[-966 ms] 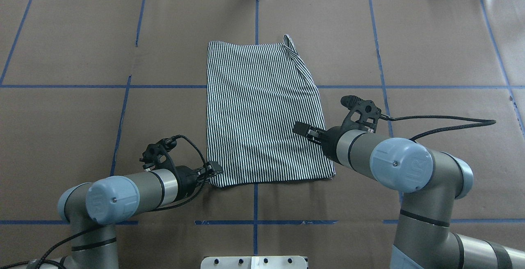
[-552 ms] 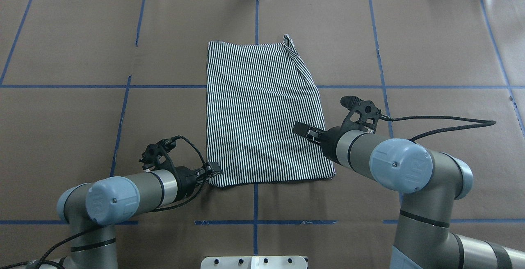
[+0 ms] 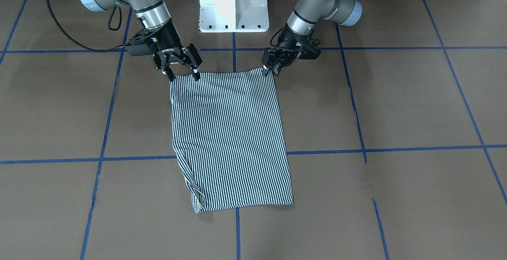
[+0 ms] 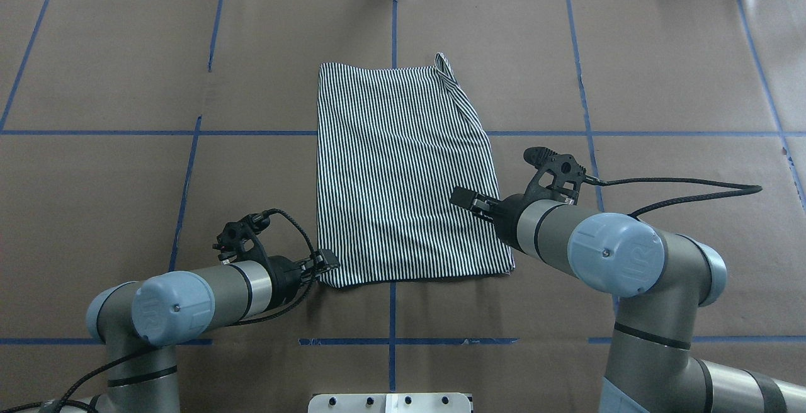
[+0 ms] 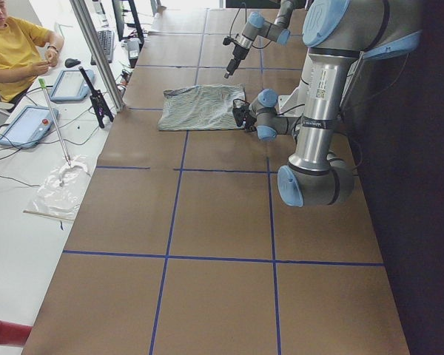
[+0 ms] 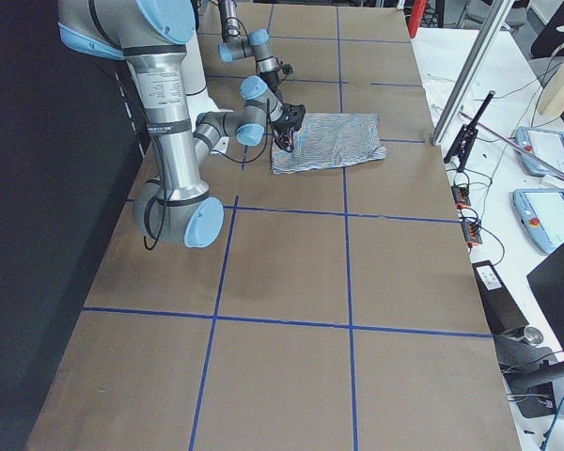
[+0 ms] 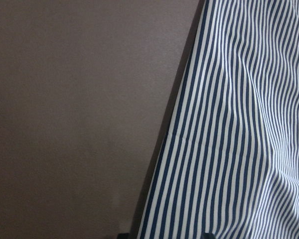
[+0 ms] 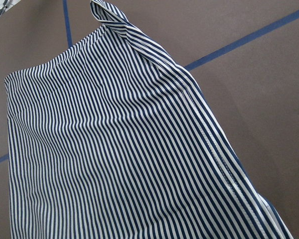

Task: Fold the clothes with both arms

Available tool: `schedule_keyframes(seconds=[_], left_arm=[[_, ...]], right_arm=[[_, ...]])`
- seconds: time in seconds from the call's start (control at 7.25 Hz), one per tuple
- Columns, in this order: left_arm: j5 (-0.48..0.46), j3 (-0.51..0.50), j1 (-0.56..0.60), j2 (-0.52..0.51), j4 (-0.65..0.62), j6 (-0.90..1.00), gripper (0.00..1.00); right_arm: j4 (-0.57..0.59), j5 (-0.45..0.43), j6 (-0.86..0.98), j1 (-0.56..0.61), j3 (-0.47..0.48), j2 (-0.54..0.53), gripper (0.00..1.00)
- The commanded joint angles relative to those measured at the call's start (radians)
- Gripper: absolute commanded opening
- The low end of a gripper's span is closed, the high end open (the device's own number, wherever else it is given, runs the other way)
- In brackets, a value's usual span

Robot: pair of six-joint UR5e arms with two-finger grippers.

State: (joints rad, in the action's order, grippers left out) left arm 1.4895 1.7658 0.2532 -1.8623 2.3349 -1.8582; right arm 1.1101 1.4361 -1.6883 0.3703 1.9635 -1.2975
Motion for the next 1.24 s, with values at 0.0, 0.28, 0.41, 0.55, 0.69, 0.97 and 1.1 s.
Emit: schedule_keyframes(seconds=[0.0, 0.28, 0.41, 0.55, 0.69, 0.97, 1.1], left_arm=[[0.0, -0.002, -0.002, -0.008, -0.014, 0.001, 0.58], [0.0, -0.002, -0.003, -0.009, -0.014, -0.006, 0.49], [-0.002, -0.002, -0.003, -0.009, -0.014, -0.006, 0.4], [-0.002, -0.002, -0.003, -0.009, -0.014, -0.006, 0.4], [-0.002, -0.002, -0.006, -0.009, -0.014, -0.006, 0.4], [-0.002, -0.002, -0.015, -0.009, -0.014, -0.006, 0.4], [-0.002, -0.002, -0.015, -0.009, -0.014, -0.006, 0.4]], right_arm=[[0.0, 0.0, 0.001, -0.001, 0.0, -0.002, 1.0], [-0.001, 0.0, -0.001, -0.002, 0.0, -0.002, 1.0], [-0.001, 0.0, 0.001, -0.002, -0.002, -0.002, 1.0], [0.0, 0.0, 0.001, -0.004, -0.002, -0.002, 1.0], [0.0, 0.0, 0.001, -0.004, -0.002, 0.0, 1.0], [-0.001, 0.0, 0.001, -0.004, -0.002, 0.0, 1.0], [0.0, 0.0, 0.001, -0.004, -0.002, -0.002, 1.0]])
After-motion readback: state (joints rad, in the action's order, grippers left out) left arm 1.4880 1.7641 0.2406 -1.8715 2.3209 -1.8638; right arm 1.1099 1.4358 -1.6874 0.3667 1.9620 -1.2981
